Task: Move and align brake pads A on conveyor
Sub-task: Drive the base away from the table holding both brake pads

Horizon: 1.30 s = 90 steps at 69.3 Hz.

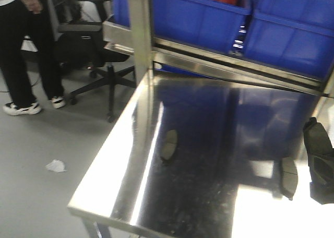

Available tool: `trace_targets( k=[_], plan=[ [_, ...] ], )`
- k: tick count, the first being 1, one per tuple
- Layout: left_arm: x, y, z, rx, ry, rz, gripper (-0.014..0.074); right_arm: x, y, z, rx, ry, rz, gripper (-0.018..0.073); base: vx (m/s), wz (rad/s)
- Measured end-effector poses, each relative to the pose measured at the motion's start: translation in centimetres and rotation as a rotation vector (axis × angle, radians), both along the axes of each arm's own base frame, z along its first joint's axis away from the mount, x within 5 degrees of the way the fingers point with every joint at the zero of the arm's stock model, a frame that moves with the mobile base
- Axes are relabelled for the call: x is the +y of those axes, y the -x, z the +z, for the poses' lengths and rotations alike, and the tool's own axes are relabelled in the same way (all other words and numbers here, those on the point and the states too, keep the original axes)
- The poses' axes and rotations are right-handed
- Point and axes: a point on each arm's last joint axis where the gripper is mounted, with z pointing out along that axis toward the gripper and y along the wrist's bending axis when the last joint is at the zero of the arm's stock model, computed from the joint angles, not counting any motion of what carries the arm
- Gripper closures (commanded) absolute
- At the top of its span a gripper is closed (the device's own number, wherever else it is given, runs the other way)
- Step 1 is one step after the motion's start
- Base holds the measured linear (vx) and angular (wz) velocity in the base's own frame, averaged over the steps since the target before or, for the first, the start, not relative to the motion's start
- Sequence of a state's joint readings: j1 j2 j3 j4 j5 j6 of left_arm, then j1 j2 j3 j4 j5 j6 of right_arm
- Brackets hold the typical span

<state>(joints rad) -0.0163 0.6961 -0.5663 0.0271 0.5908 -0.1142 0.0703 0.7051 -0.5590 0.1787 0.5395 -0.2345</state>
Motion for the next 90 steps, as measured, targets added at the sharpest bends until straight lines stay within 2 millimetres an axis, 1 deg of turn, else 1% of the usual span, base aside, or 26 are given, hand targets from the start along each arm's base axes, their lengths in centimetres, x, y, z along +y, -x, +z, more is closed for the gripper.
trace_targets(
  k=[29,53,69,90],
  plan=[
    [0.0,0.0,0.0,0.0,0.0,0.0,0.0468,0.0,0.0,0.0,0.0,0.0,0.0,0.0476,-0.1,0.48],
    [0.0,0.0,0.0,0.0,0.0,0.0,0.0468,0.0,0.0,0.0,0.0,0.0,0.0,0.0476,-0.06,0.62],
    [0.0,0.01,0.0,0.001,-0.001,0.0,0.0468,0.01,0.0,0.0,0.0,-0.002,0.0,0.0476,0.0,0.59],
    [0.0,0.01,0.0,0.001,-0.001,0.0,0.0468,0.01,0.0,0.0,0.0,-0.002,0.0,0.0476,0.07,0.4]
  ],
)
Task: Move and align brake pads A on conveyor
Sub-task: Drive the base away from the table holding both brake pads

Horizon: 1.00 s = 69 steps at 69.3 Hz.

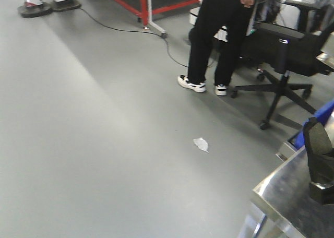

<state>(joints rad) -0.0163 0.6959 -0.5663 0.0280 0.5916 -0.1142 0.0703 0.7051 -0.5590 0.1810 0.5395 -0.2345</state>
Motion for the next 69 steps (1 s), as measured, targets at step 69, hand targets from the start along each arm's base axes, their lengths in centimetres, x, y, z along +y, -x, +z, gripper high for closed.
trace_targets(
  k=[69],
  plan=[
    [0.01,0.01,0.01,-0.001,-0.001,0.0,0.0468,0.0,0.0,0.0,0.0,0.0,0.0,0.0476,0.13,0.51]
  ],
)
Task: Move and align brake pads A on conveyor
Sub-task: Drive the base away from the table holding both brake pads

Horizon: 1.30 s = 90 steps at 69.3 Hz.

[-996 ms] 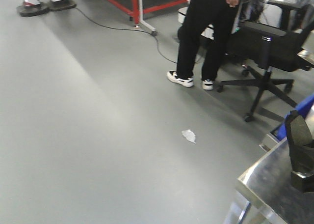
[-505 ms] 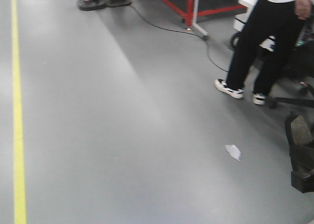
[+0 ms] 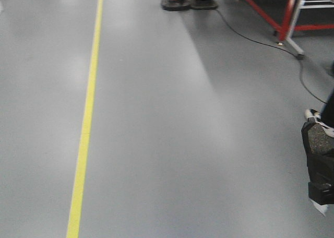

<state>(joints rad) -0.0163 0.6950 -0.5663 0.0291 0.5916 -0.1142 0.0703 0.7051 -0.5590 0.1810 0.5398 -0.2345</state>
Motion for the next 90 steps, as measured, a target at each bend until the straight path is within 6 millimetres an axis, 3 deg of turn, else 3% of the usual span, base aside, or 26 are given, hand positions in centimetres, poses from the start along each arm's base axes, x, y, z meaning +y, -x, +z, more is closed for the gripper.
trace_targets(
  k=[34,90],
  plan=[
    [0.0,0.0,0.0,0.0,0.0,0.0,0.0468,0.0,0.0,0.0,0.0,-0.001,0.0,0.0476,0.21,0.24],
    [0.0,0.0,0.0,0.0,0.0,0.0,0.0468,0.01,0.0,0.0,0.0,-0.001,0.0,0.0476,0.41,-0.07]
  ],
)
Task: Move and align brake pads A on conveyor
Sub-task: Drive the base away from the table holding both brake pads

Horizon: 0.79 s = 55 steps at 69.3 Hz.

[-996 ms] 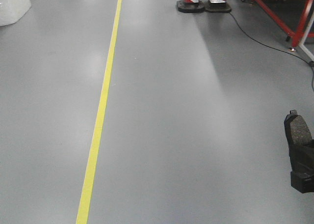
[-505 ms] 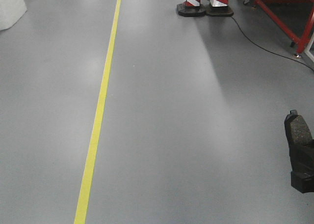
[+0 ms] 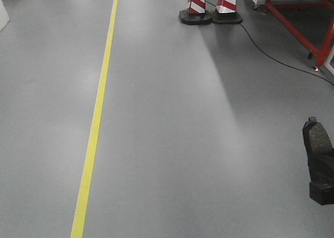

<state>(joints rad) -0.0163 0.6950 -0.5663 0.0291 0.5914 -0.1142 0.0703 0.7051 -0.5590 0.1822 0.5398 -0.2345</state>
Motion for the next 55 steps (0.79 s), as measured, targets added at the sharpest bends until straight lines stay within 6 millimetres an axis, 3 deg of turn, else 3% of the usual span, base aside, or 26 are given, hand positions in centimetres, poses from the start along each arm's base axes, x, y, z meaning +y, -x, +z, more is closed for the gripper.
trace_targets(
  k=[55],
  plan=[
    [0.0,0.0,0.0,0.0,0.0,0.0,0.0468,0.0,0.0,-0.01,0.001,0.0,0.0,0.0476,0.54,0.04]
  ],
)
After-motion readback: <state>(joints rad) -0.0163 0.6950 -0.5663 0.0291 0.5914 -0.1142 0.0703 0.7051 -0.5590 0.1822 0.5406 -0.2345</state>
